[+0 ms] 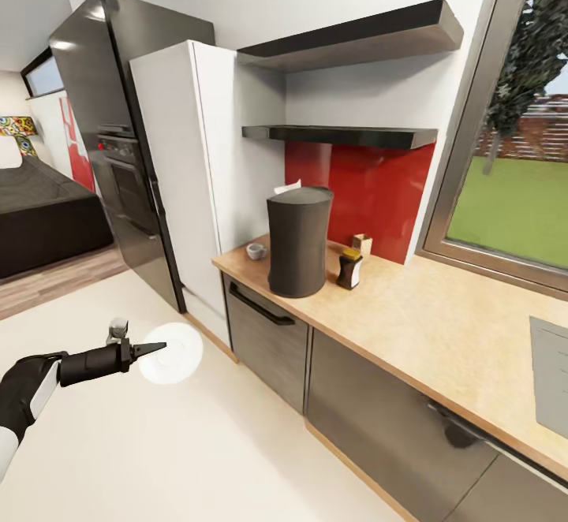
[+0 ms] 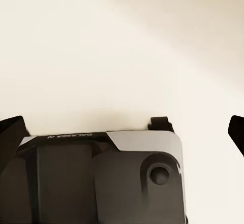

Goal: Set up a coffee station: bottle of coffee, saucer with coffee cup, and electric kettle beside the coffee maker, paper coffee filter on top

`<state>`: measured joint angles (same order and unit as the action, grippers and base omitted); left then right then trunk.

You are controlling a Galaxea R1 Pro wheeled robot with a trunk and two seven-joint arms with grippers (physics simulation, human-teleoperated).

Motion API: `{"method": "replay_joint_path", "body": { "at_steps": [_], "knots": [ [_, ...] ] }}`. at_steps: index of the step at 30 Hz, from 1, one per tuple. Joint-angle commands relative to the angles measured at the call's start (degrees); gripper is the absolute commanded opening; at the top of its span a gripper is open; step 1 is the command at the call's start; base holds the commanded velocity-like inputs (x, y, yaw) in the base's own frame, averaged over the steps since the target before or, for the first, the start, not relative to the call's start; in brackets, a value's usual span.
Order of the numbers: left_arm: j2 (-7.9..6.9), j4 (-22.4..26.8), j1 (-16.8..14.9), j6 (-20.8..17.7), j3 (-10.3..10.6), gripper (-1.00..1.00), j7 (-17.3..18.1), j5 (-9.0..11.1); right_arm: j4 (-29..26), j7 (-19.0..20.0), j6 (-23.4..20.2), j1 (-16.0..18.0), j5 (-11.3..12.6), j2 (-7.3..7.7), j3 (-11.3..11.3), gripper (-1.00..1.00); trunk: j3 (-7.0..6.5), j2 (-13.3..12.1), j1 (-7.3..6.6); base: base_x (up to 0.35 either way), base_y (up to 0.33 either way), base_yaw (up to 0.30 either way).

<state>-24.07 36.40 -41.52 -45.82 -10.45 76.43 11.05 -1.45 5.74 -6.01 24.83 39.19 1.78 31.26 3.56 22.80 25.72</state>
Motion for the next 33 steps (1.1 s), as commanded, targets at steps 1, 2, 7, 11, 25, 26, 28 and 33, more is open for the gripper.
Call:
{"method": "replay_joint_path", "body": {
  "at_steps": [1, 2, 7, 11, 25, 26, 28, 33],
  "knots": [
    [-0.01, 0.0, 0.0, -0.4, 0.0, -1.00, 0.0, 0.1, -0.1, 0.1, -0.3, 0.0, 0.6, 0.04, 0.5, 1.00, 0.13, 0.1, 0.06, 0.310, 0.144, 0.000],
    [-0.01, 0.0, 0.0, -0.4, 0.0, -1.00, 0.0, 0.1, -0.1, 0.2, -0.2, 0.0, 0.6, 0.02, 0.5, 1.00, 0.13, 0.1, 0.06, 0.310, 0.149, 0.000],
    [-0.01, 0.0, 0.0, -0.5, 0.0, -1.00, 0.0, 0.1, -0.1, 0.1, -0.3, 0.0, 0.5, 0.04, 0.5, 1.00, 0.13, 0.1, 0.06, 0.292, 0.185, 0.000],
    [-0.03, 0.0, 0.0, -0.5, 0.0, -1.00, 0.0, 0.1, 0.0, 0.1, -0.4, 0.0, 0.5, 0.25, 0.5, 1.00, 0.13, 0.1, 0.06, 0.270, 0.215, 0.000],
    [-0.12, 0.0, 0.0, -0.4, -0.8, -1.00, -0.1, 0.0, 0.1, 0.2, -0.5, -1.3, 0.4, 2.85, 0.5, 1.00, 0.13, 0.1, 0.06, 0.262, 0.224, -0.074],
    [-0.13, 0.0, 0.0, -0.4, -0.8, -1.00, -0.1, 0.0, 0.1, 0.2, -0.5, -1.7, 0.4, 2.89, 0.5, 1.00, 0.13, 0.1, 0.06, 0.278, 0.225, -0.251],
    [-0.13, 0.0, 0.0, -0.4, -0.8, -1.00, -0.1, -0.1, 0.1, 0.2, -0.4, -2.2, 0.4, 2.93, 0.5, 1.00, 0.13, 0.1, 0.06, 0.279, 0.225, -0.261],
    [-0.09, 0.0, 0.0, -0.4, -0.7, -1.00, -0.4, -0.1, 0.1, 0.3, -0.3, -3.1, 0.4, 2.89, 0.6, 1.00, 0.13, 0.1, 0.06, 0.280, 0.228, -0.270]
  ]
}}
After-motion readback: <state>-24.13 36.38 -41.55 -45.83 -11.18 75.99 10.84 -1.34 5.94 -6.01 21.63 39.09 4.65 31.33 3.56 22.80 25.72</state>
